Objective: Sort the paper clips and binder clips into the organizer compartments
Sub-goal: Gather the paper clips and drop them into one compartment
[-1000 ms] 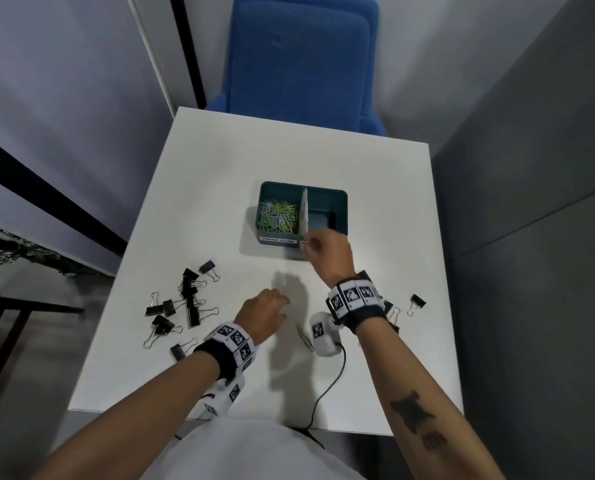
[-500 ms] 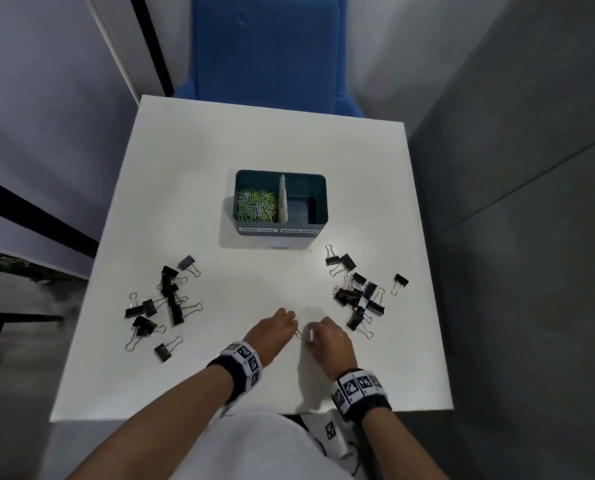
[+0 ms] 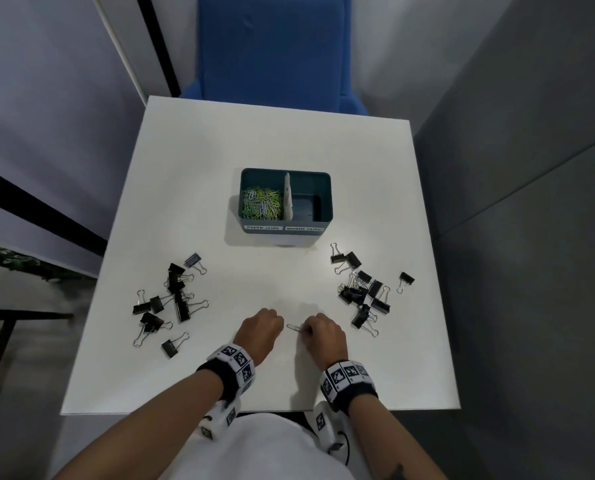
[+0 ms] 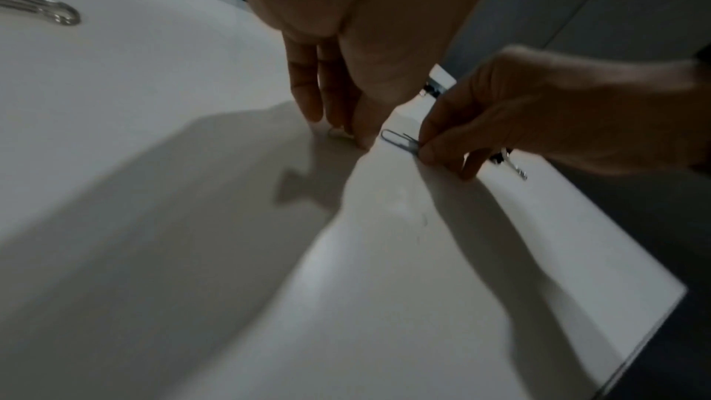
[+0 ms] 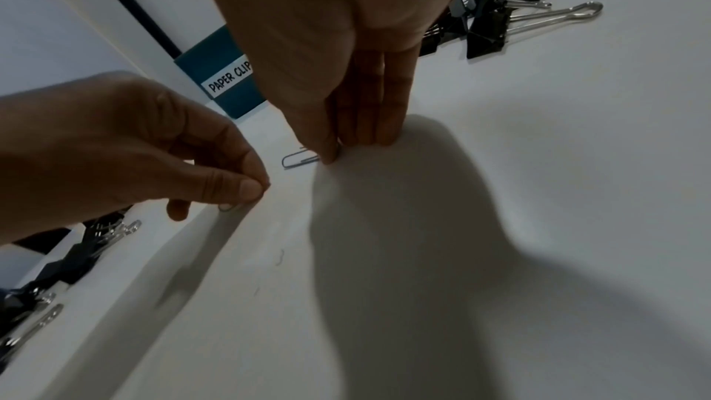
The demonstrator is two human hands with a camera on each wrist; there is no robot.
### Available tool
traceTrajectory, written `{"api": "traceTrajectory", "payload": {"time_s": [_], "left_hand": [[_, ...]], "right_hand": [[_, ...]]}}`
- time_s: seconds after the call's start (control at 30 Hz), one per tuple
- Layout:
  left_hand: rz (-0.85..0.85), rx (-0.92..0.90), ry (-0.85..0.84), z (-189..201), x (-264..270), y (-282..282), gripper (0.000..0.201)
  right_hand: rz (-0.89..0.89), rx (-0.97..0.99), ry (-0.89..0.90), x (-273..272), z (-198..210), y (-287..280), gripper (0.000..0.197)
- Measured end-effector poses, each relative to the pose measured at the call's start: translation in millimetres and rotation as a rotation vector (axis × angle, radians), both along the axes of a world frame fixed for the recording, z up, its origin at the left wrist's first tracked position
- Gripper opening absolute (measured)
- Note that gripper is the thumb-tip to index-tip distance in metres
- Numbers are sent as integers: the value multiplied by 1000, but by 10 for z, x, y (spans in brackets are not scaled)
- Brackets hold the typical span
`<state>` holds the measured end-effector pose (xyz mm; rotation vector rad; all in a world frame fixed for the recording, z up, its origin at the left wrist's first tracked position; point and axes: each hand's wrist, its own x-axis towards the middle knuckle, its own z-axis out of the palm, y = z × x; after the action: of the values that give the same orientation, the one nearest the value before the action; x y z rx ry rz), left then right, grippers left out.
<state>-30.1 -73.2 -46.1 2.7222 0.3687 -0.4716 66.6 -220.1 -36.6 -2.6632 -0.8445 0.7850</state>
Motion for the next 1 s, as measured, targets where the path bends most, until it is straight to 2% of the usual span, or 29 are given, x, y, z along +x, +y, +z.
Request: {"api": "traceTrajectory", "payload": {"time_s": [0.1,0.3,0.47,0.67,0.77,0.87,1.0], "left_hand": [[59,-72,-51,245,119,151,8],[227,-132,-404,1021,845,760,10],[346,-119,-522,1341,1406,1178,11],[405,-101,-501,1252,1428,1375,15],[405,-91,-481,1108,1181,1313,17],[479,-129,-456,879,832,1194,12],[523,-131,-332,609,394,1032,14]], "right_hand": [[-4,-9,31,2,-3,24,13],[-12,2,58,-3,-2,82,10],[-24,-16,116,57,81,130,9],[-50,7,111,232,296,340,14],[-49,119,52,474,573,646,15],[-40,215,-40,780,910,1023,14],[-111,323,-89,1142,1245,1532,11]]}}
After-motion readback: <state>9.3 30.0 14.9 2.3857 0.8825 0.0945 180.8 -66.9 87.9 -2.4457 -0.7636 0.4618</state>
